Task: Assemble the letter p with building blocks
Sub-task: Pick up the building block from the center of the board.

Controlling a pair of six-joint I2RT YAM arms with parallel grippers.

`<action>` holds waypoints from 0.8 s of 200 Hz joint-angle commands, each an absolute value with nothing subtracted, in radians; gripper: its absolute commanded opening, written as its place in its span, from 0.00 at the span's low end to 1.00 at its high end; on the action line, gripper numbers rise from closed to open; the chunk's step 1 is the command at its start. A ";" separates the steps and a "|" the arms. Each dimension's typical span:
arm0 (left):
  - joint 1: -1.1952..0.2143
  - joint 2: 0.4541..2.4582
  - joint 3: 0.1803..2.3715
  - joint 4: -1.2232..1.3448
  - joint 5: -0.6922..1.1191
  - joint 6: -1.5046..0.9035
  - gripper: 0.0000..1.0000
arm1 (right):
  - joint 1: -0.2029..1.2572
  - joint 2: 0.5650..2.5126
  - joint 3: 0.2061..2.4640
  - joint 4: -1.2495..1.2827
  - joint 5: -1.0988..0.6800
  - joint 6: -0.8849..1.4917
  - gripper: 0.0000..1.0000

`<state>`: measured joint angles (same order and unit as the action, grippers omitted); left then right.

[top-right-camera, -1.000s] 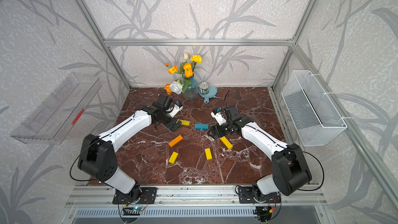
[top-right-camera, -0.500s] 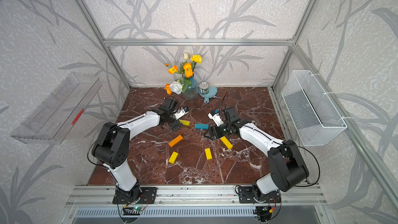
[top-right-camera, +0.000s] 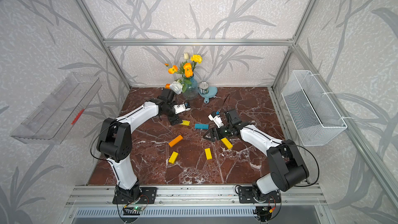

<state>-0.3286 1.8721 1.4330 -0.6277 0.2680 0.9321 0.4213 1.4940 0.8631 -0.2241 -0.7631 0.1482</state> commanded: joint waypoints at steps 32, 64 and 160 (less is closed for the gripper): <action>-0.325 1.933 1.443 -0.728 0.386 1.070 0.92 | 0.416 1.523 0.841 -0.159 -0.839 0.187 0.78; -0.328 1.997 1.460 -0.702 0.367 1.091 0.89 | 0.414 1.504 0.828 -0.161 -0.838 0.193 0.77; -0.343 2.039 1.432 -0.649 0.358 1.097 0.82 | 0.411 1.512 0.825 -0.177 -0.839 0.186 0.77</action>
<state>-0.3382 2.0178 1.4185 -0.6060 0.3386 1.0424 0.4175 1.5143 0.8261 -0.1802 -0.8207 0.1905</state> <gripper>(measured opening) 0.819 0.769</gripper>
